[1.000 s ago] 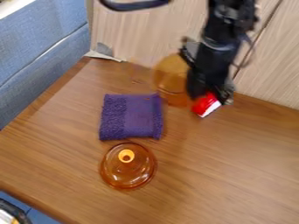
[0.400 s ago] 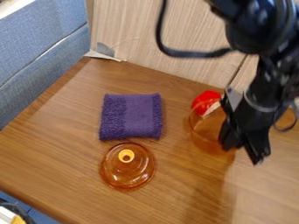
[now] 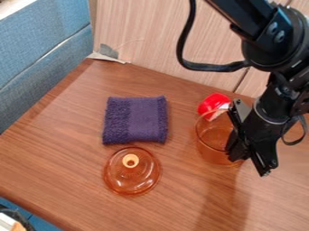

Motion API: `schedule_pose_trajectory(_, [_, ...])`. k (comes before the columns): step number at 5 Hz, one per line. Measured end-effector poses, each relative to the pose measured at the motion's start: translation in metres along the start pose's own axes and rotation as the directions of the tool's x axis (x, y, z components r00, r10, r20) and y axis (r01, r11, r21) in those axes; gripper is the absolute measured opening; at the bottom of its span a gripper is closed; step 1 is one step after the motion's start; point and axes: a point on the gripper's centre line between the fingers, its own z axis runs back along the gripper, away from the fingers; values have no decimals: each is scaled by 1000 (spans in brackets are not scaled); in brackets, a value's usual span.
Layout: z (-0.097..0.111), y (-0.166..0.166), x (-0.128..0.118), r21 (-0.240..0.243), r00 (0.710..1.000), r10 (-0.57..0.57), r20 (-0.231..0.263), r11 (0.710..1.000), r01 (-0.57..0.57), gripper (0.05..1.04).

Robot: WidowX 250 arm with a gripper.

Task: Move brown beaker to right top side

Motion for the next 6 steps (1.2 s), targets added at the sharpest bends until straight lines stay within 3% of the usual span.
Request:
schedule_pose_trajectory(1, [0,1,-2,5,1000,7,-12,1000,-7,267])
schedule_pose_trajectory(2, [-1,2,-4,12,1000,19,-16,1000,-19,546])
schedule_pose_trajectory(3, [15,6,-2,26,999,27,30,999,-28,851])
schedule_pose_trajectory(4, [21,7,-5,26,999,27,39,999,-28,1012])
schedule_pose_trajectory(6, [65,32,-17,49,983,95,155,993,-103,1002])
